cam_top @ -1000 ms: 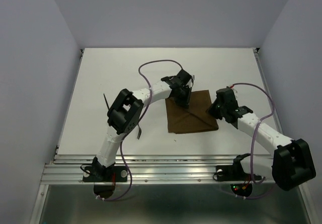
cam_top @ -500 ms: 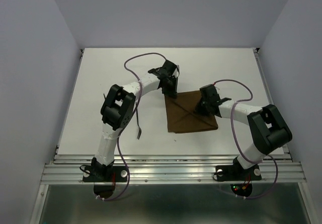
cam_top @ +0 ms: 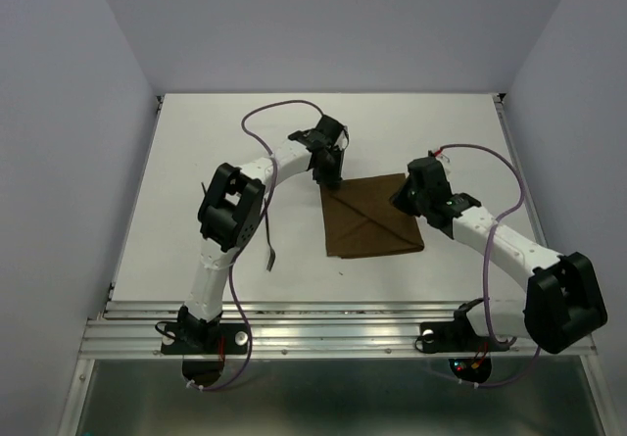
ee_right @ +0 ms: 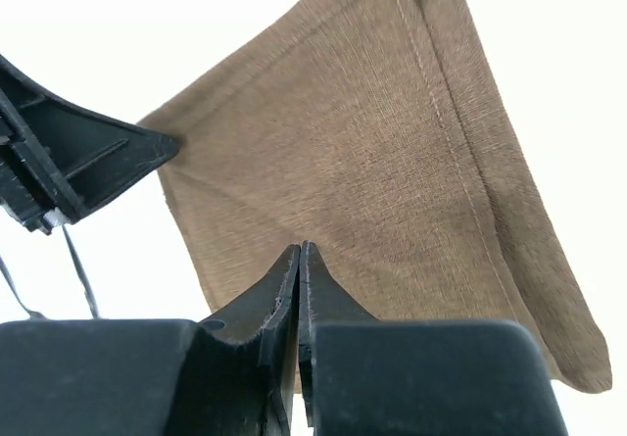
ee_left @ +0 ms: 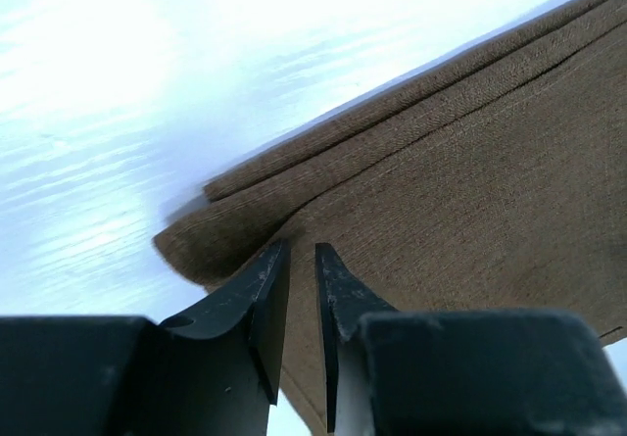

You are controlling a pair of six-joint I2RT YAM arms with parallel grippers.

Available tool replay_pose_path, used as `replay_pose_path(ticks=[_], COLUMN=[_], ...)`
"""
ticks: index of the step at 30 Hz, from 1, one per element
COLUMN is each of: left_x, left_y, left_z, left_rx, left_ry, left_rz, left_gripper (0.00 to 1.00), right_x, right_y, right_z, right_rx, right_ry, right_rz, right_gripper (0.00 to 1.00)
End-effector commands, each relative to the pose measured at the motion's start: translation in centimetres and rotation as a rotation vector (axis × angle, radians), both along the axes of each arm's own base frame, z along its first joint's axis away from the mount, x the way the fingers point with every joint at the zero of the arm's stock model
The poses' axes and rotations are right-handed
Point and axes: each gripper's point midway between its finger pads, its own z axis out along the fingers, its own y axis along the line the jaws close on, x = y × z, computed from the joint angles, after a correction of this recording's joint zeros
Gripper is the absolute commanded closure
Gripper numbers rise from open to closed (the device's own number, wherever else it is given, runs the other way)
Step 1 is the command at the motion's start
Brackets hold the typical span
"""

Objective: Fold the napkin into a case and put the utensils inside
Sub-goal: Smooth out the upper triangle-folded napkin at the center of the board.

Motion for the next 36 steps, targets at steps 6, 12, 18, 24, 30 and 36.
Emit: replay_pose_path(ticks=[6,12,18,24,30,36], left_x=[1.9,1.8,1.8,2.7,3.9,4.9], left_y=[3.8,3.8,2.9,3.1,3.6,5.0], left_z=[5.2,0.4,-1.5,-0.4,2.2,6.4], left_rx=[-0.013,-0.004,-0.035,-0.028,-0.014,0.016], left_ry=[-0.105,-0.031,0.009,-0.019,-0.076,-0.164], left_rz=[0.078,0.088,0.101,0.114,0.128,0.18], left_gripper=[0.71,0.71,0.72,0.72,0.72,0.7], right_x=[-4.1,-5.4,-6.7,-7.8,-6.4,-3.6], right_y=[-3.2,-4.3,-5.3,-5.1,-3.8,-6.5], right_z=[-2.2,-4.3,-8.0,-11.0,-6.3,-0.3], right_rx=[-0.086,-0.137,-0.2,-0.205,-0.13,-0.206], right_ry=[0.063,0.115,0.21,0.29,0.178,0.02], right_rz=[-0.053,-0.061,-0.07,-0.05,-0.022,-0.097], right_gripper=[0.94,0.94,0.93,0.94,0.94,0.9])
